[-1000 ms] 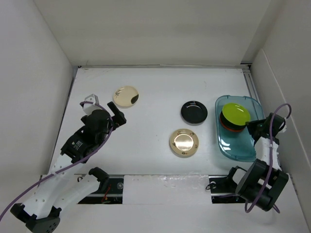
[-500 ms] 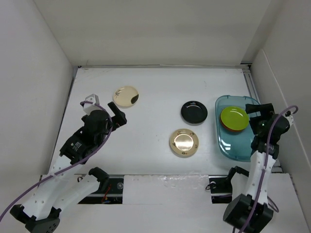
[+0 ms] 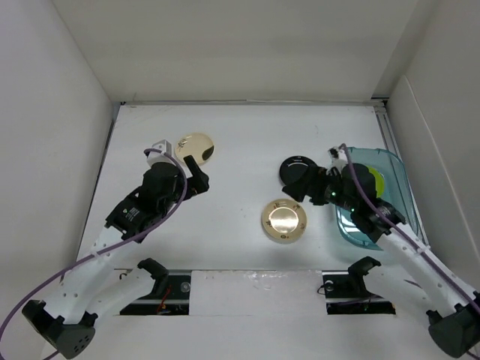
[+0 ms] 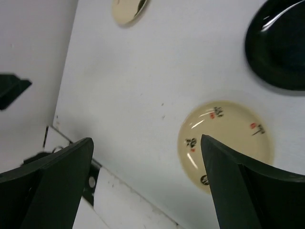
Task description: Place the plates into the plastic bin on the countertop
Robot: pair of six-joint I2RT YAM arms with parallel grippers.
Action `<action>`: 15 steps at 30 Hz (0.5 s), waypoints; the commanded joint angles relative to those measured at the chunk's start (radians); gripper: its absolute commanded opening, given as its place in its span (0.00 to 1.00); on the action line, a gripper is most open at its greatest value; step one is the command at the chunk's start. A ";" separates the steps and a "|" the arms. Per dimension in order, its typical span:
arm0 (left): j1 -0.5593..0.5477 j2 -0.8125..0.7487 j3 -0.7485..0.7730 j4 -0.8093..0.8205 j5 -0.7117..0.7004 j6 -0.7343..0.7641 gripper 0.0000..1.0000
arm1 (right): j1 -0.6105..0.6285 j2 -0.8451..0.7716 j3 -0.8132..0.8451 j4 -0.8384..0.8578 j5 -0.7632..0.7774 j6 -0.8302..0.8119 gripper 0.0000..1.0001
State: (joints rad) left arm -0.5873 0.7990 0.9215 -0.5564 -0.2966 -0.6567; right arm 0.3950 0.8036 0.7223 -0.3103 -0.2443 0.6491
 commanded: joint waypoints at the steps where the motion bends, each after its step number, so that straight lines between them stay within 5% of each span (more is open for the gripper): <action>1: 0.004 0.029 -0.038 0.093 0.102 -0.001 1.00 | 0.152 0.032 0.008 0.034 0.129 -0.003 1.00; 6: 0.004 0.016 -0.064 0.107 0.058 -0.055 1.00 | 0.317 0.244 0.009 0.321 0.112 0.046 1.00; 10: 0.004 0.002 -0.018 0.017 -0.110 -0.138 1.00 | 0.317 0.648 0.230 0.387 0.071 0.058 0.97; 15: 0.004 0.095 0.004 0.001 -0.211 -0.243 1.00 | 0.340 0.769 0.359 0.401 0.227 0.151 0.96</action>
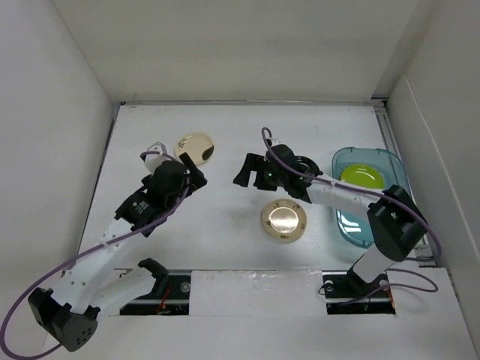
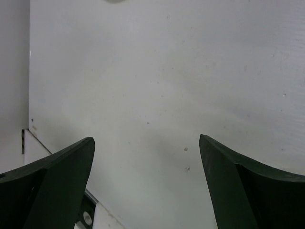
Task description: Place the plates into the plastic bin on the countertop
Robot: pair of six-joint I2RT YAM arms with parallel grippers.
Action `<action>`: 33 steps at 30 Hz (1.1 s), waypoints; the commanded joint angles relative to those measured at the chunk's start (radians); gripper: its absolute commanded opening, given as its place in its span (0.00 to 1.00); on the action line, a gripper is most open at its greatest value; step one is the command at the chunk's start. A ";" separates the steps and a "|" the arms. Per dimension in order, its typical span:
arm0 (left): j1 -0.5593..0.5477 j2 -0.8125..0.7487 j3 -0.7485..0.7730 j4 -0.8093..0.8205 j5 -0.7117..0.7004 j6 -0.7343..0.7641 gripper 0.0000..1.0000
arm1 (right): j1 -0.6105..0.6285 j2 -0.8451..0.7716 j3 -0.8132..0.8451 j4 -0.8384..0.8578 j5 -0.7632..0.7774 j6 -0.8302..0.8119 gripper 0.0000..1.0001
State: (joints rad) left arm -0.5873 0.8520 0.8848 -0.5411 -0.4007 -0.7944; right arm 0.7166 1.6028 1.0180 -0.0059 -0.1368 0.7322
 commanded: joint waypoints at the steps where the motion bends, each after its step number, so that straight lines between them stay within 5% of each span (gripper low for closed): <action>1: 0.004 0.053 0.025 -0.014 -0.125 -0.141 1.00 | 0.018 -0.030 0.063 0.096 0.146 0.084 0.96; 7: 0.047 0.182 -0.027 0.184 -0.242 -0.310 1.00 | 0.040 -0.165 -0.009 0.096 0.184 0.095 0.97; 14: 0.392 0.520 -0.018 0.501 0.126 -0.230 1.00 | 0.112 -0.365 -0.065 0.087 0.120 0.052 0.97; 24: 0.503 0.900 0.077 0.707 0.270 -0.201 0.93 | 0.144 -0.578 -0.147 0.047 0.088 0.022 0.97; 33: 0.503 1.007 0.203 0.616 0.286 -0.180 0.53 | 0.144 -0.633 -0.179 0.027 0.111 0.022 0.97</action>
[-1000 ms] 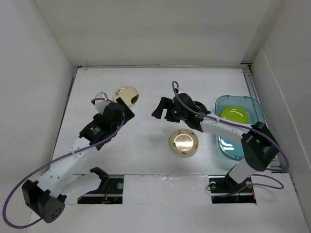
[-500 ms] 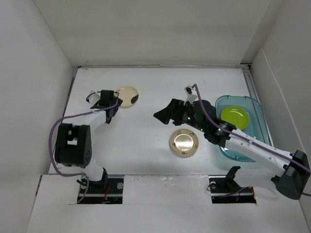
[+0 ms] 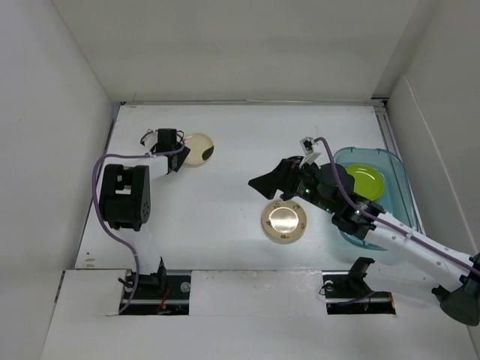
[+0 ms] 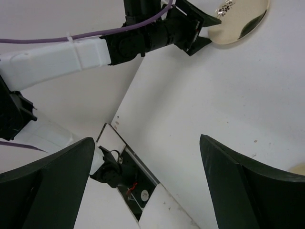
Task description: Place the plates into the plastic bin on the countertop
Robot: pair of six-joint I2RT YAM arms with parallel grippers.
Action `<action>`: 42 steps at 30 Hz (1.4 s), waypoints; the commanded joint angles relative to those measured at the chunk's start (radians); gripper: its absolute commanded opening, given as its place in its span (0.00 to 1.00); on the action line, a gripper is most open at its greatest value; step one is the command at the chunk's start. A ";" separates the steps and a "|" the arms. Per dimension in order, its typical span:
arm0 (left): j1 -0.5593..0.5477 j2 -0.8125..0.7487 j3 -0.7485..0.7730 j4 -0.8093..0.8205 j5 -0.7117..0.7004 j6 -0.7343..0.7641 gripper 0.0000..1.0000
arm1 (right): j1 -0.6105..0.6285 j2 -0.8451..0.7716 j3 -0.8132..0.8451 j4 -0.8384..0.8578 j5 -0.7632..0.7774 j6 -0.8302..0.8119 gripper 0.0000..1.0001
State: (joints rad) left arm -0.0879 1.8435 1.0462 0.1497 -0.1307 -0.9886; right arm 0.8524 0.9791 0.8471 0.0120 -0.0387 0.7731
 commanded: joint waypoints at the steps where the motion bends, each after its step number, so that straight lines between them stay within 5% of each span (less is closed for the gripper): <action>1: 0.004 0.029 0.051 -0.100 0.016 0.005 0.42 | 0.008 -0.010 -0.008 0.009 0.013 -0.018 0.97; 6: 0.013 0.112 0.184 -0.246 0.016 0.005 0.00 | -0.010 -0.010 0.013 -0.010 0.002 -0.028 0.97; 13: 0.022 0.064 0.172 -0.253 0.042 0.056 0.00 | -0.053 -0.028 0.032 -0.041 -0.020 -0.060 0.97; 19: -0.129 -0.260 0.074 -0.234 0.063 0.152 0.00 | -0.102 0.030 0.064 -0.069 -0.007 -0.146 0.98; 24: -0.252 -0.493 0.031 -0.299 0.054 0.196 0.00 | -0.243 0.061 0.064 -0.017 -0.157 -0.161 0.98; 34: -0.292 -0.711 -0.057 -0.262 0.379 0.313 0.00 | -0.404 0.131 0.076 0.089 -0.332 -0.152 0.98; 42: -0.292 -0.771 -0.095 -0.251 0.503 0.349 0.00 | -0.426 0.289 0.067 0.232 -0.432 -0.106 0.86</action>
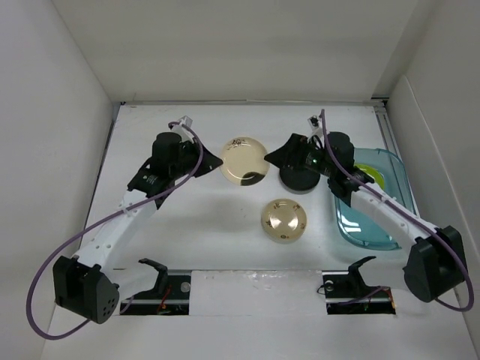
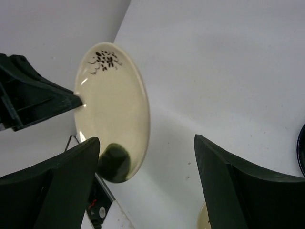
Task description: Place the plates into the plastic bin on the countertop
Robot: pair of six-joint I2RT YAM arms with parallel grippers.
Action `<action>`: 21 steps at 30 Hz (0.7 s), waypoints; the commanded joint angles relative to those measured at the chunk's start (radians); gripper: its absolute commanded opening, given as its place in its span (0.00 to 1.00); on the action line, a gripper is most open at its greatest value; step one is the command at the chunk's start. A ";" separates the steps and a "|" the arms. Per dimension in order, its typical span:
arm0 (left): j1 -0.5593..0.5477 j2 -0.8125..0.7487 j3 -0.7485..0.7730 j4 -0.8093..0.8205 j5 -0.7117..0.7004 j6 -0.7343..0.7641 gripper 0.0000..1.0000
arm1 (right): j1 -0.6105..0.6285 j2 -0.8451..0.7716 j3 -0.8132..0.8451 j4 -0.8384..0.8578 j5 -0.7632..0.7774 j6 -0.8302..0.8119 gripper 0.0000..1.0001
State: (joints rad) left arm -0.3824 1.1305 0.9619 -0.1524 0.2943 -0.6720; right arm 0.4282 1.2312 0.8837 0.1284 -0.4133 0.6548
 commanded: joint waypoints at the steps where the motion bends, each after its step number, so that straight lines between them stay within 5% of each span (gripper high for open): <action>1: 0.002 -0.058 -0.011 0.051 0.091 0.032 0.00 | -0.002 0.050 0.031 0.125 -0.058 0.012 0.85; 4: 0.002 -0.067 -0.031 0.073 0.118 0.032 0.00 | -0.002 0.095 0.031 0.152 -0.080 0.041 0.83; 6: 0.002 -0.067 -0.031 0.096 0.147 0.041 0.00 | -0.002 0.116 0.031 0.195 -0.134 0.060 0.63; 7: 0.002 -0.052 -0.031 0.096 0.147 0.042 0.00 | -0.002 0.116 0.031 0.204 -0.151 0.060 0.45; 8: 0.002 -0.032 -0.031 0.096 0.157 0.042 0.00 | -0.002 0.128 0.031 0.205 -0.151 0.087 0.03; 10: 0.002 -0.014 -0.031 0.108 0.157 0.042 0.08 | -0.002 0.111 0.031 0.205 -0.151 0.098 0.00; 11: 0.002 -0.002 -0.031 0.122 0.157 0.042 0.26 | -0.002 0.082 0.017 0.205 -0.151 0.111 0.00; 13: 0.002 -0.001 -0.031 0.131 0.117 0.023 0.88 | -0.047 0.036 -0.021 0.177 -0.081 0.138 0.00; 14: 0.002 -0.001 -0.031 0.131 0.094 0.014 0.99 | -0.071 -0.025 -0.022 0.128 -0.035 0.155 0.00; 21: -0.033 0.003 -0.098 0.231 -0.001 -0.023 1.00 | -0.356 -0.342 -0.187 -0.289 0.448 0.333 0.00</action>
State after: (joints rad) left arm -0.3882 1.1355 0.8906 -0.0086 0.3344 -0.6811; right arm 0.1707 0.9977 0.7551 0.0189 -0.2264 0.8806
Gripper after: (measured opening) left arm 0.993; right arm 0.042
